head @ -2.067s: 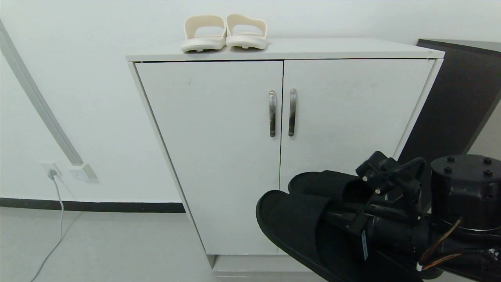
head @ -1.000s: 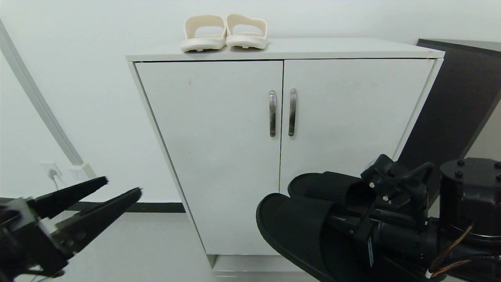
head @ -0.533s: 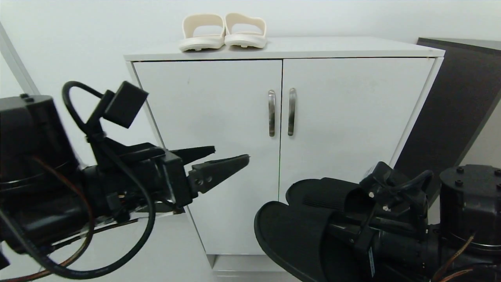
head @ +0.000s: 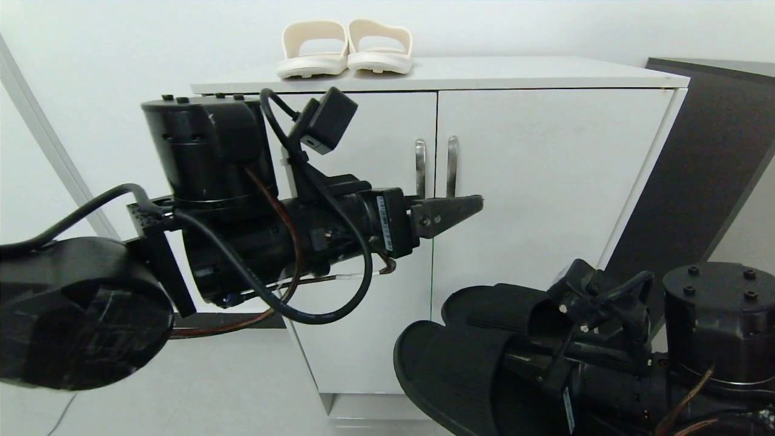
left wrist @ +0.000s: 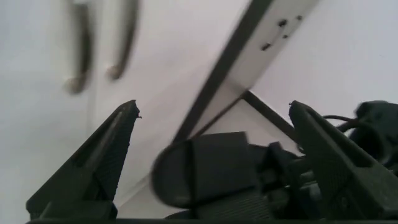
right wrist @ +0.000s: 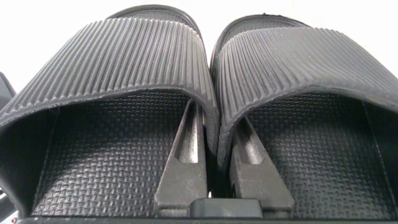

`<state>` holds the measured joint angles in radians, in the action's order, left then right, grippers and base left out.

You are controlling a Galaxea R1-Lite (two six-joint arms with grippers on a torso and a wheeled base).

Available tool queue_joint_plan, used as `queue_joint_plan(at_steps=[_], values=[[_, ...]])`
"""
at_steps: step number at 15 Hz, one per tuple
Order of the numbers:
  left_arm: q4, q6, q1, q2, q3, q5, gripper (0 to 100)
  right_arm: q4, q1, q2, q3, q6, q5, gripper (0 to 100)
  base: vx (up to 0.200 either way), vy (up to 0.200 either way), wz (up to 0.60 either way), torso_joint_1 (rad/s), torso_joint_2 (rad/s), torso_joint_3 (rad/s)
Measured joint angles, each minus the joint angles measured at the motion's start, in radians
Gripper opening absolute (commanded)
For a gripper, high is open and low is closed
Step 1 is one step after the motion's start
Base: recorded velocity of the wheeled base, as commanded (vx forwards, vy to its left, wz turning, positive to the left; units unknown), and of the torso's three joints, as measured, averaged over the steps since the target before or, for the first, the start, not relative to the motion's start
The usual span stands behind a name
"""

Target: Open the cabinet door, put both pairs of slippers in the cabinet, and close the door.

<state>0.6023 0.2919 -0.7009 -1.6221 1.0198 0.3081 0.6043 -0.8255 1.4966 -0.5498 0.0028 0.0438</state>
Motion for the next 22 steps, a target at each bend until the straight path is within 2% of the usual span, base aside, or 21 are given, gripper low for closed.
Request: queue_joint_plan(at_steps=[3, 6, 7, 9, 12, 15, 19, 22], values=[[-0.009, 0.023, -0.006, -0.052, 0.08, 0.046, 100, 0.0, 0.011, 0.006, -0.001, -0.001, 0.005, 0, 0.0, 0.0, 0.0, 0.0, 0.0, 0.0], [-0.039, 0.102, -0.006, -0.079, 0.145, 0.099, 100, 0.0, 0.013, 0.007, 0.0, -0.001, 0.004, 0, 0.0, 0.0, 0.0, 0.0, 0.0, 0.0], [-0.055, 0.113, 0.001, -0.084, 0.167, 0.109, 100, 0.0, 0.013, 0.007, 0.0, -0.001, 0.005, 0, 0.0, 0.0, 0.0, 0.0, 0.0, 0.0], [-0.061, 0.111, 0.008, -0.098, 0.196, 0.094, 100, 0.0, 0.013, 0.007, 0.0, -0.001, 0.003, 0, 0.0, 0.0, 0.0, 0.0, 0.0, 0.0], [-0.068, 0.085, 0.01, -0.12, 0.22, 0.039, 100, 0.0, 0.013, 0.008, 0.0, -0.001, 0.003, 0, 0.0, 0.0, 0.0, 0.0, 0.0, 0.0], [-0.135, 0.081, 0.013, -0.144, 0.269, -0.001, 100, 0.0, 0.013, 0.009, -0.001, -0.001, 0.003, 0, 0.0, 0.0, 0.0, 0.0, 0.0, 0.0], [-0.147, 0.06, 0.026, -0.191, 0.33, -0.044, 100, 0.0, 0.013, 0.009, -0.001, -0.003, 0.002, 0, 0.0, 0.0, 0.0, 0.0, 0.0, 0.0], [-0.164, 0.059, 0.032, -0.226, 0.366, -0.047, 100, 0.0, 0.013, 0.009, -0.002, -0.004, 0.002, 0, 0.0, 0.0, 0.0, 0.0, 0.0, 0.0]])
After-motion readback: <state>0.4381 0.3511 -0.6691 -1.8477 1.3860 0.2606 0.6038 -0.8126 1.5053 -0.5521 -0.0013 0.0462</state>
